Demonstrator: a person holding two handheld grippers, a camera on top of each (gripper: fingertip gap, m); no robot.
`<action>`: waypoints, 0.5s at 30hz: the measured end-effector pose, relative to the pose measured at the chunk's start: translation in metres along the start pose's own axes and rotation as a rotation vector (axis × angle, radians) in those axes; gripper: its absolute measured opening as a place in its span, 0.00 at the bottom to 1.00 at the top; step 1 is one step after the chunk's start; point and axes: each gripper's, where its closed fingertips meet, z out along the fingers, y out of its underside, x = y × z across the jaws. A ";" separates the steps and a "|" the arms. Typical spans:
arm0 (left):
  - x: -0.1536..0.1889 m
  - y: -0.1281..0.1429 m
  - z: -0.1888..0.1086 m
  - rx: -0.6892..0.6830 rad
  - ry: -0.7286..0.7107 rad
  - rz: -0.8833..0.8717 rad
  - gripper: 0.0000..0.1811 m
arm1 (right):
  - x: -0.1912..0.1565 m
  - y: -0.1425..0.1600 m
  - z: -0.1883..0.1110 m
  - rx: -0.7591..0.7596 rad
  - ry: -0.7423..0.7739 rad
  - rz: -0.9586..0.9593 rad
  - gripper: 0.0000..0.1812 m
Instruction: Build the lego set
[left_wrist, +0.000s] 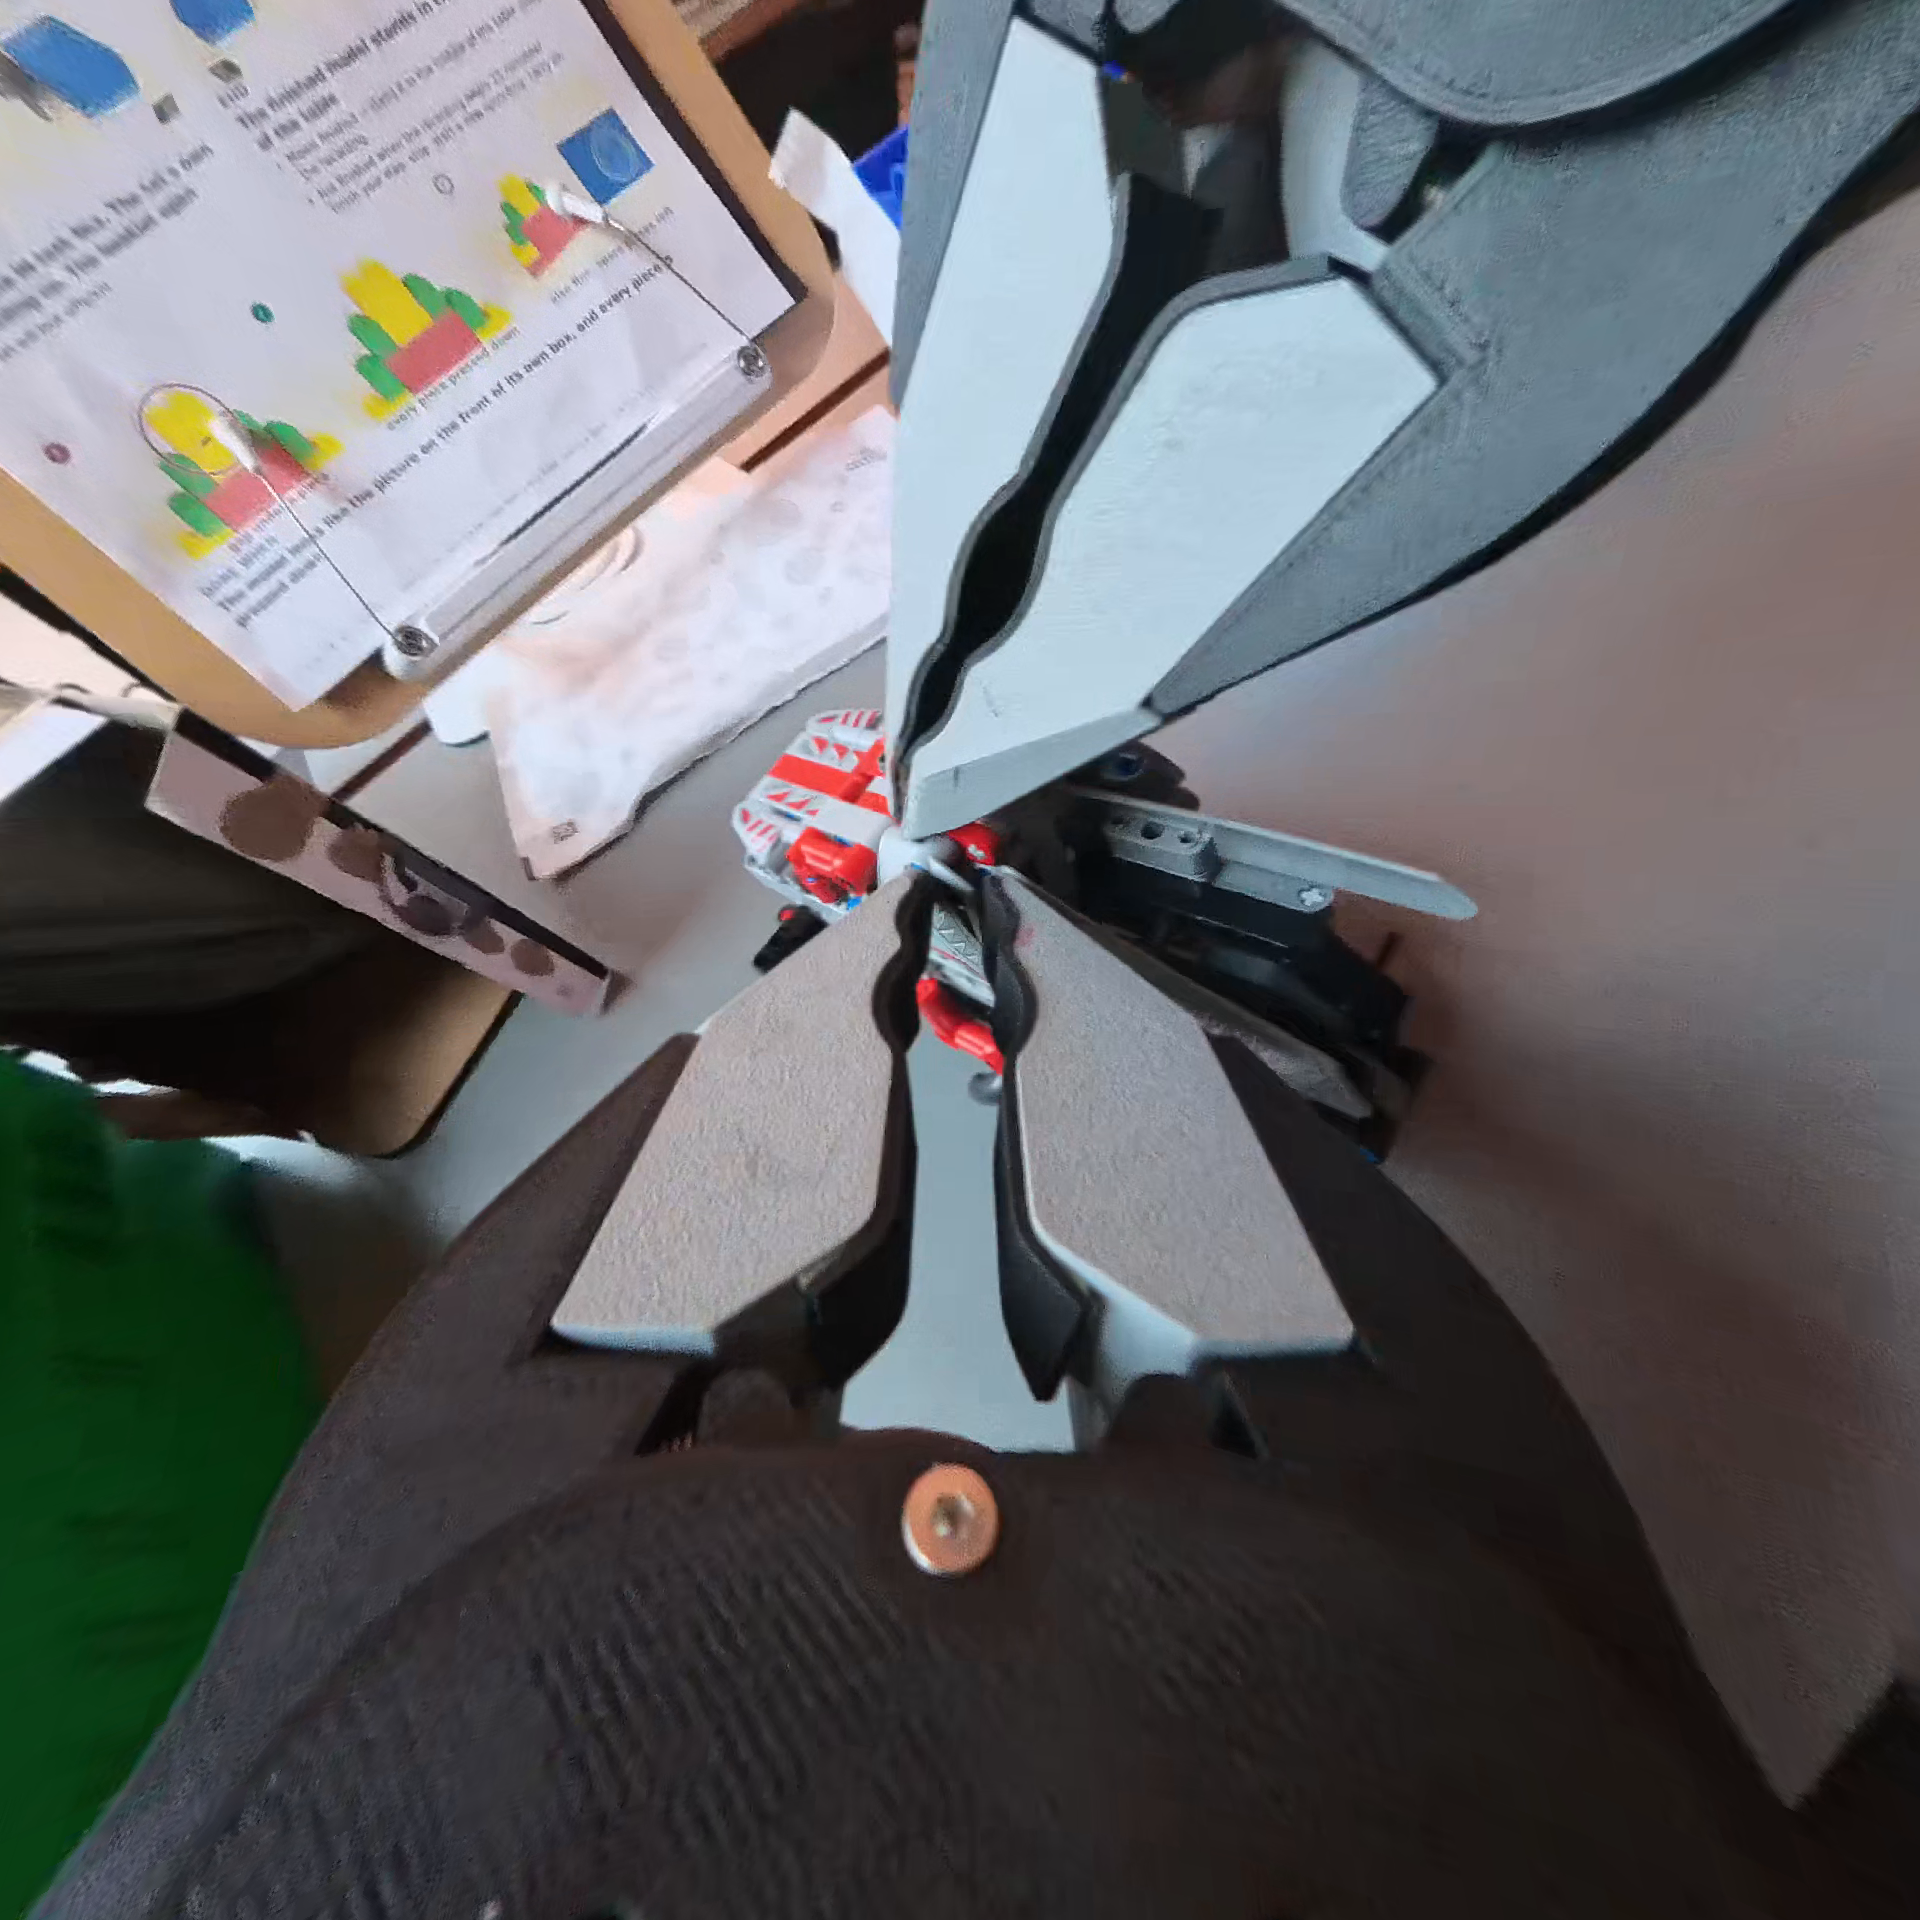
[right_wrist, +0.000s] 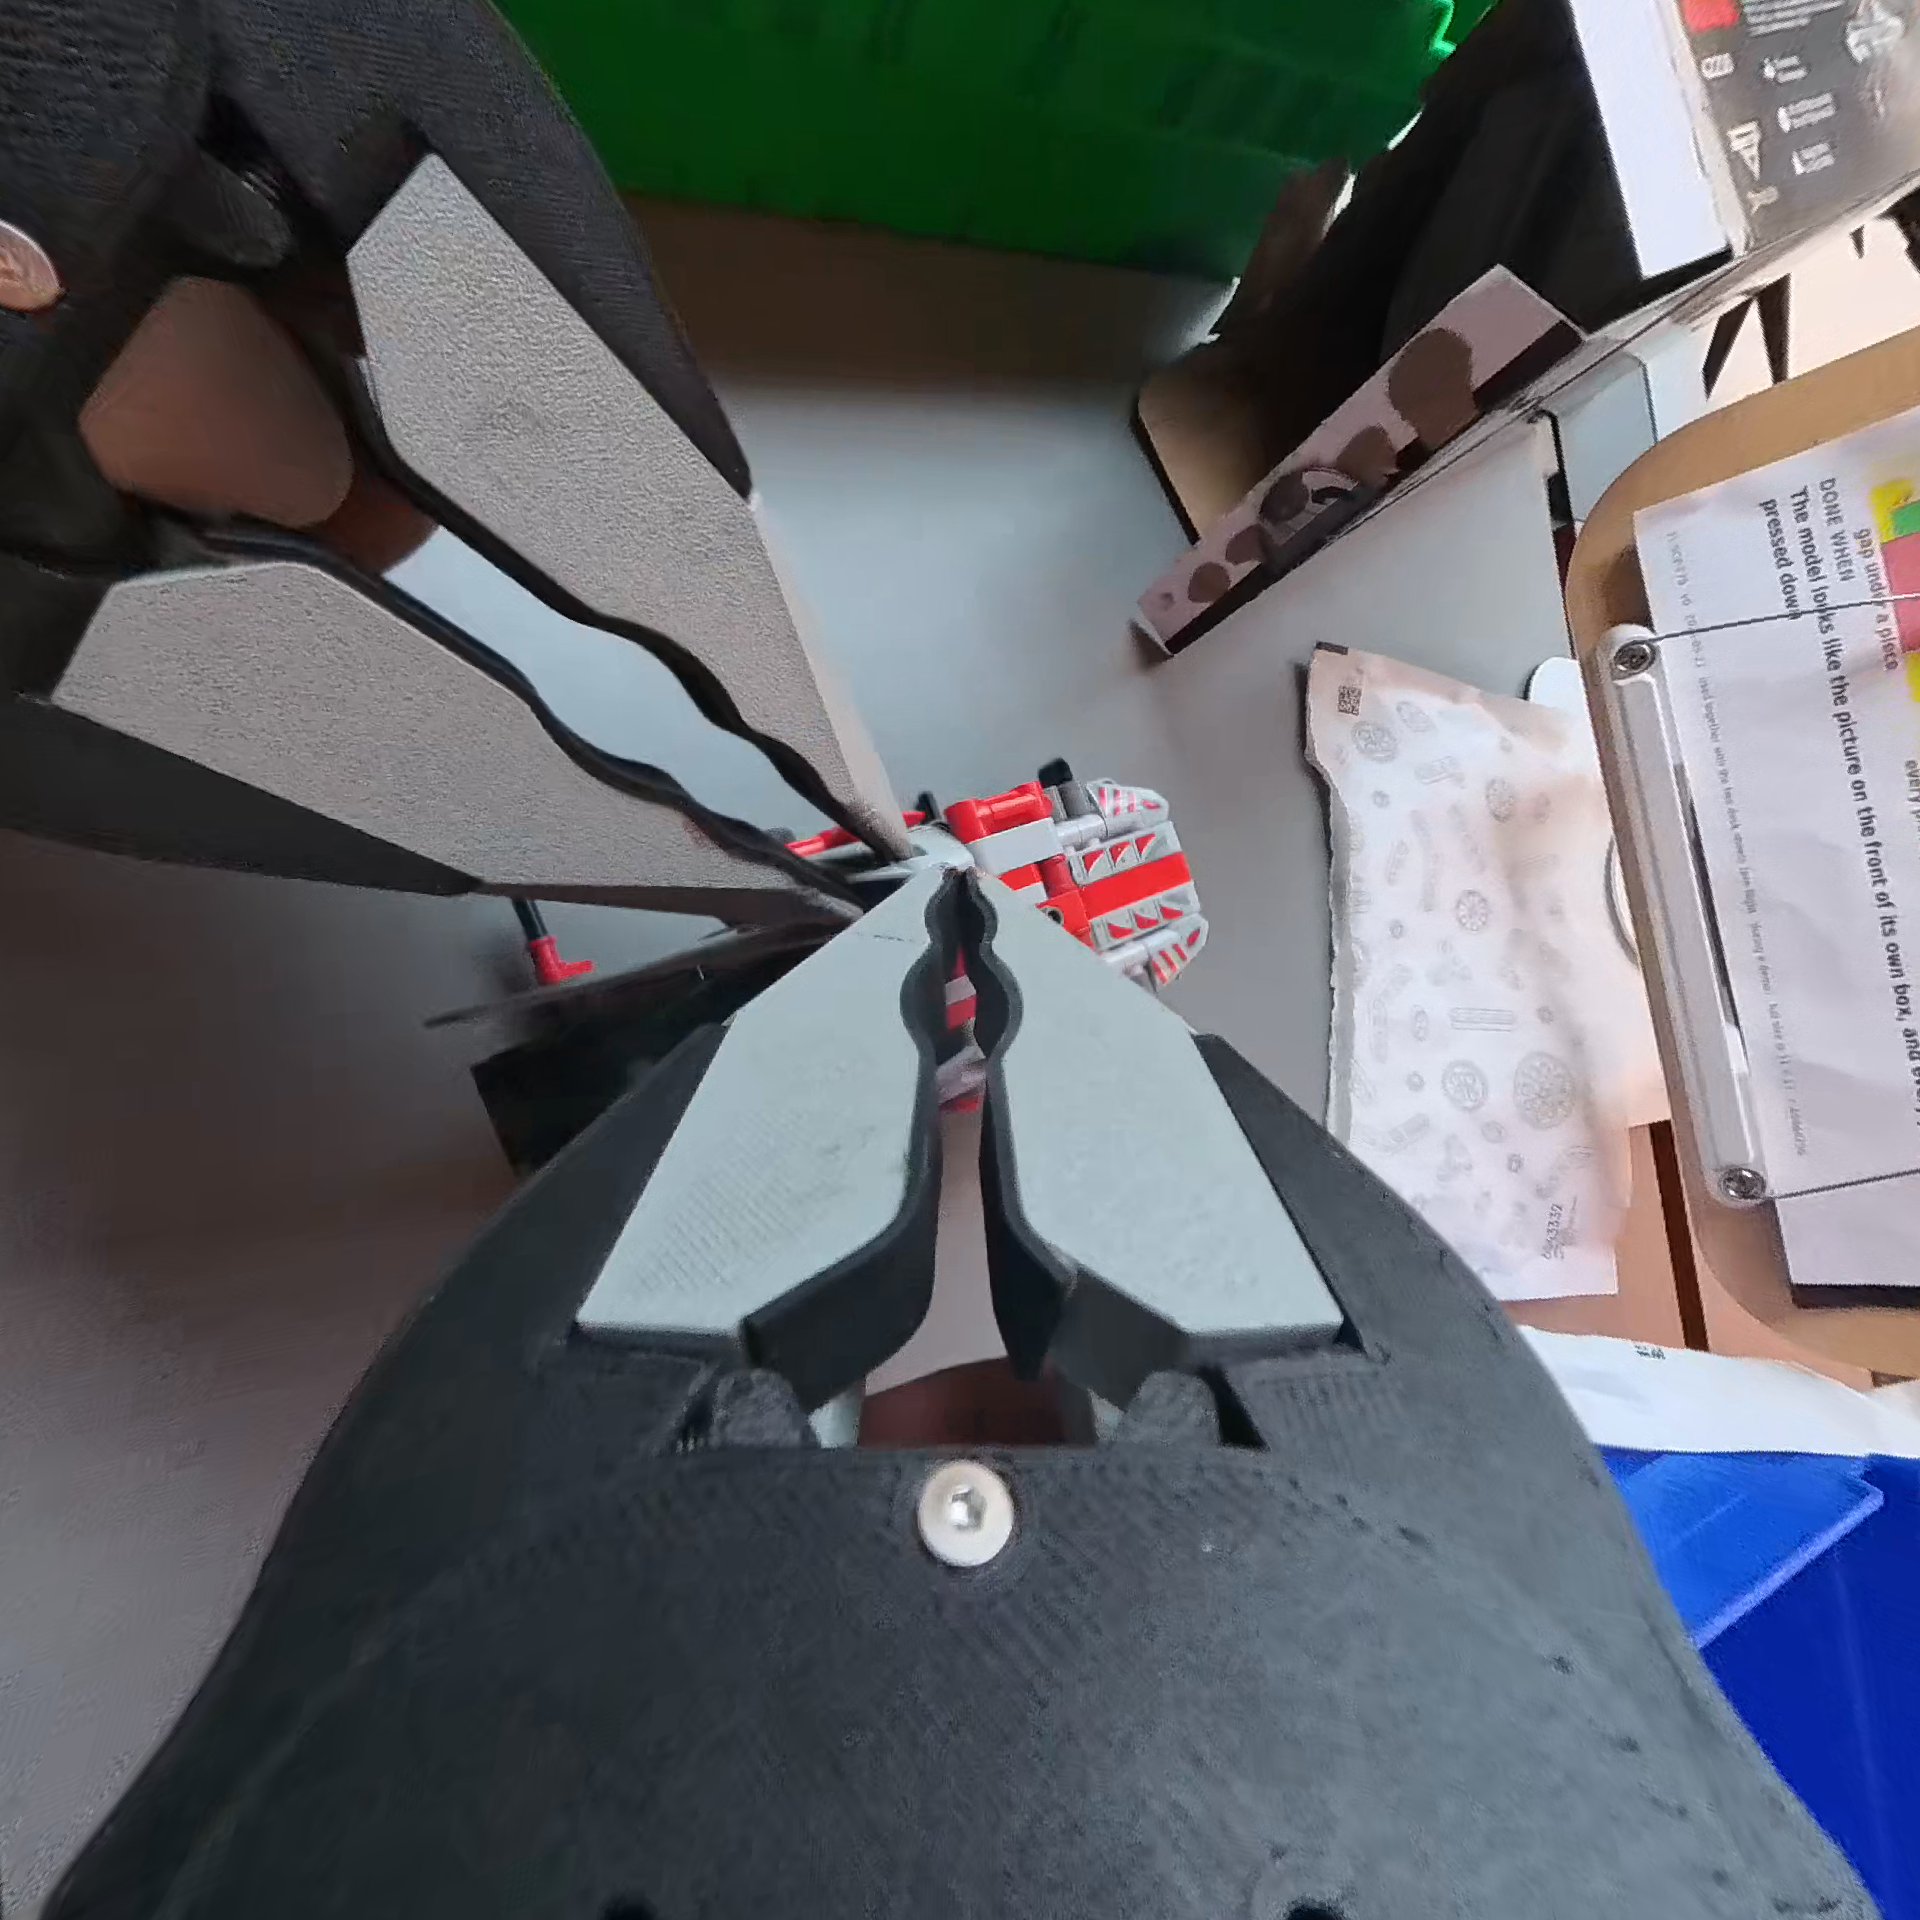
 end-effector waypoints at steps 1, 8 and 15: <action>-0.002 0.001 0.000 -0.003 0.003 0.001 0.03 | 0.001 0.000 0.001 0.010 0.001 0.001 0.00; -0.024 0.012 -0.010 0.057 -0.013 -0.123 0.00 | -0.003 -0.008 0.005 0.105 -0.018 0.028 0.00; -0.010 0.006 -0.009 0.061 0.082 -0.132 0.00 | 0.000 -0.004 -0.002 0.087 0.078 -0.107 0.00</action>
